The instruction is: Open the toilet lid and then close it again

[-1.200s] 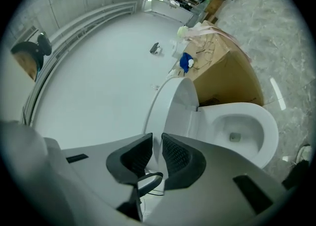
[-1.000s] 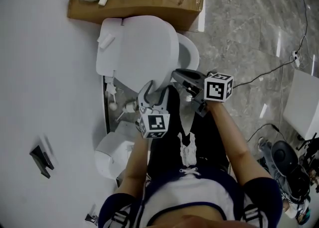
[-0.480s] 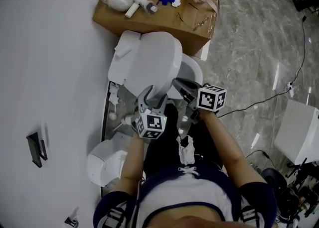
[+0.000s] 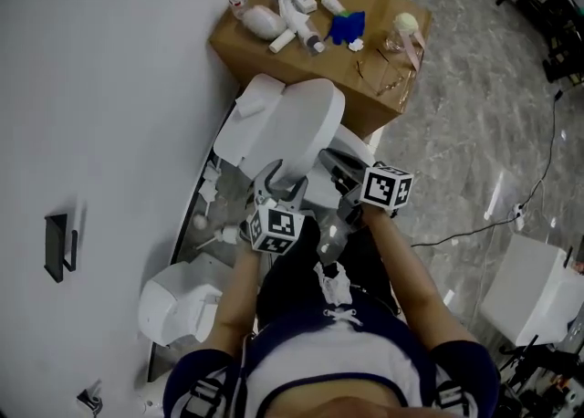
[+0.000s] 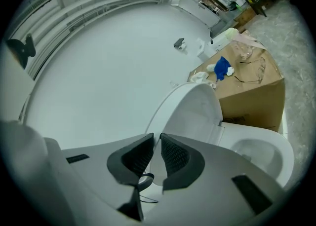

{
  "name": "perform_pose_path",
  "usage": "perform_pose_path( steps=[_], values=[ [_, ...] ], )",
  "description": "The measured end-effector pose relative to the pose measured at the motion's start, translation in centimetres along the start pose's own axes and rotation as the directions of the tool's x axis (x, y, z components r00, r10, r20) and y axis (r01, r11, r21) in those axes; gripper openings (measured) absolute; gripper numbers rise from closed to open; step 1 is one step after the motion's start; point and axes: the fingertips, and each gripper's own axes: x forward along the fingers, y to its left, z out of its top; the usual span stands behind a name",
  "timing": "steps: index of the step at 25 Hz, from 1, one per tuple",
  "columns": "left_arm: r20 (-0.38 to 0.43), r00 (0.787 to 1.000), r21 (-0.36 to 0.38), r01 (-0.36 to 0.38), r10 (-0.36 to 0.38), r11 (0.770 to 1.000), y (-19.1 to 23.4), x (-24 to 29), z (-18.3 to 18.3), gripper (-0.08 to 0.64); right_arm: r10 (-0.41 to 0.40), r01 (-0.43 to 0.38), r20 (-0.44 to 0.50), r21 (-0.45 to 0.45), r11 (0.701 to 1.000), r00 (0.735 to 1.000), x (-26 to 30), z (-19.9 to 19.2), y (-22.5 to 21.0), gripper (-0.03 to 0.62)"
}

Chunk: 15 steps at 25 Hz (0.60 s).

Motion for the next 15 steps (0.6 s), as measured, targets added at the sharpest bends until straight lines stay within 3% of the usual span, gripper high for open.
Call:
perform_pose_path(
  steps=[15],
  values=[
    [0.077,0.995,-0.079,-0.057,0.063,0.995,6.4,-1.9,0.7,0.273,0.043,-0.047,-0.083,-0.051,0.998,0.996,6.0,2.2,4.3,0.041]
  ],
)
